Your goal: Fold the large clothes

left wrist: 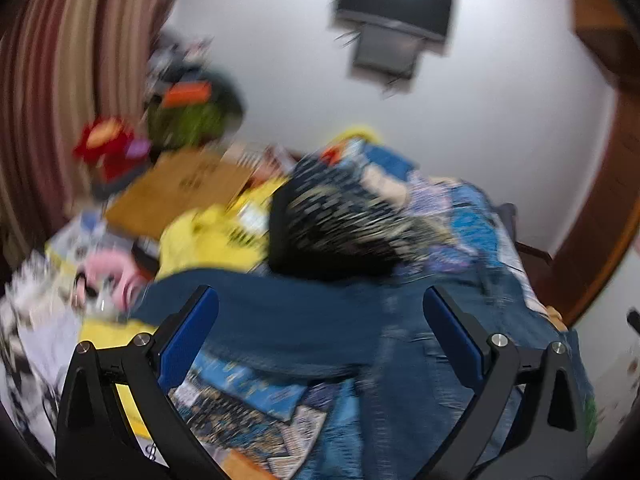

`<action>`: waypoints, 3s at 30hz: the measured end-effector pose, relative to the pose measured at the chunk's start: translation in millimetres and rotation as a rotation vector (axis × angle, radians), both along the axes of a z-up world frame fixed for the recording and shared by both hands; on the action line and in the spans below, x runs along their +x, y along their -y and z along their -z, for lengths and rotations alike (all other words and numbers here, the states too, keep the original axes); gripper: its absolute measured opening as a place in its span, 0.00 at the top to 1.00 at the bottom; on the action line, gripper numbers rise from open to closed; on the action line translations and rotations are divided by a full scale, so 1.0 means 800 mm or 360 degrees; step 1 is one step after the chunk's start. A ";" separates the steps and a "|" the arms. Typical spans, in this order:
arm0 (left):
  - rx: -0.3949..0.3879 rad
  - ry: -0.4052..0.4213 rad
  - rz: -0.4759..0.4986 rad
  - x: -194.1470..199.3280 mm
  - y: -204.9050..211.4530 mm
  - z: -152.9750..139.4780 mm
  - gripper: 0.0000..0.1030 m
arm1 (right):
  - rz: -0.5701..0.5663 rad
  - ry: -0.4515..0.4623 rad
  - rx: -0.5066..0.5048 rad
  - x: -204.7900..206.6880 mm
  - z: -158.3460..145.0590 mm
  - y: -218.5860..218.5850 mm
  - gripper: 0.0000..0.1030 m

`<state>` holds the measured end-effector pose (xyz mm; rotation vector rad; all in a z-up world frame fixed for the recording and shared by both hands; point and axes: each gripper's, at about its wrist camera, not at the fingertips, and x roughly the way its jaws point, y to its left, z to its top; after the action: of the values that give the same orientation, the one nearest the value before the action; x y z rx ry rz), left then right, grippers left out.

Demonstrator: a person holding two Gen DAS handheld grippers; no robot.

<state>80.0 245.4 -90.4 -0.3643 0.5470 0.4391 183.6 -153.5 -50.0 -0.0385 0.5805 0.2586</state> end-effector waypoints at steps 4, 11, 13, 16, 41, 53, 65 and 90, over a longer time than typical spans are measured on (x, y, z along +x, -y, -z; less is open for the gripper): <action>-0.0280 -0.0116 -0.0186 -0.007 -0.090 0.058 0.00 | 0.0010 -0.0077 -0.0057 0.019 0.019 -0.007 0.00; -0.0777 -0.0161 -0.0336 -0.028 -0.196 0.151 0.01 | 0.0009 -0.0223 -0.0130 0.048 0.046 -0.022 0.00; -0.0935 -0.0118 -0.0361 -0.033 -0.224 0.176 0.01 | 0.0010 -0.0248 -0.0148 0.055 0.051 -0.030 0.00; -0.1104 -0.0067 -0.0396 -0.035 -0.252 0.205 0.08 | 0.0010 -0.0278 -0.0170 0.064 0.059 -0.039 0.00; -0.0648 -0.0249 -0.0506 -0.002 -0.274 0.197 0.93 | -0.0029 -0.0318 -0.0264 0.078 0.064 -0.071 0.00; -0.0190 0.0182 -0.0013 0.063 -0.134 -0.023 0.97 | -0.0057 -0.0220 -0.0236 0.072 0.044 -0.041 0.00; -0.0098 0.0275 0.0656 0.211 0.087 -0.097 0.96 | -0.0032 -0.0218 -0.0181 0.074 0.050 0.015 0.00; 0.0126 -0.0558 0.1427 0.249 0.377 0.092 0.39 | 0.0111 -0.0312 -0.0160 0.072 0.065 0.095 0.00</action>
<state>279.0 -55.8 -163.7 0.0602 0.9614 -0.3520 240.9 -229.6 -102.1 -0.0908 0.7879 0.1661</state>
